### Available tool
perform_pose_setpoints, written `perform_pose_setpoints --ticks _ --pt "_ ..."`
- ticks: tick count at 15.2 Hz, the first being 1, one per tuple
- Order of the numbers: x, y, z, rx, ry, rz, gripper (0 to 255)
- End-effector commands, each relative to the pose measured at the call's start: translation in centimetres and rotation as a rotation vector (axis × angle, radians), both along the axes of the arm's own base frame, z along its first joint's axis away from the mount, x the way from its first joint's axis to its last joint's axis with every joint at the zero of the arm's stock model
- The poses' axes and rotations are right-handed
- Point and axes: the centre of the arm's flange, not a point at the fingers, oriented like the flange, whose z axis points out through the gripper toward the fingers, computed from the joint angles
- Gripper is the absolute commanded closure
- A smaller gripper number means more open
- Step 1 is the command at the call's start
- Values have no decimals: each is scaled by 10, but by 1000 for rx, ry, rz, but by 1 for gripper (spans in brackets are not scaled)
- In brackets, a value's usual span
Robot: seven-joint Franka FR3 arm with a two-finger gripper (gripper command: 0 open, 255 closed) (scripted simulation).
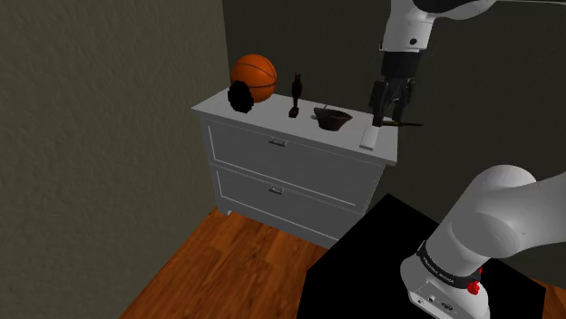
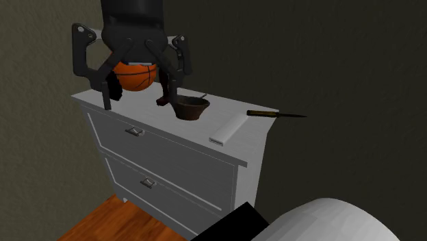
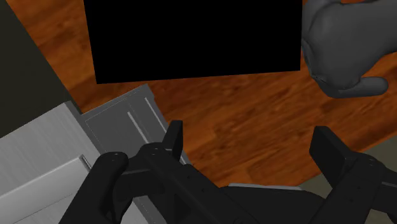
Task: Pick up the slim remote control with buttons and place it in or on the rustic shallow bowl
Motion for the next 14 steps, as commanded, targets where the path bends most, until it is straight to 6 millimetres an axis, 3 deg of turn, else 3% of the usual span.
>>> perform_pose_setpoints --ticks 1,14 --pt "0 0 0 0 0 0 0" --pt "85 -99 -88 -98 -43 -364 0"
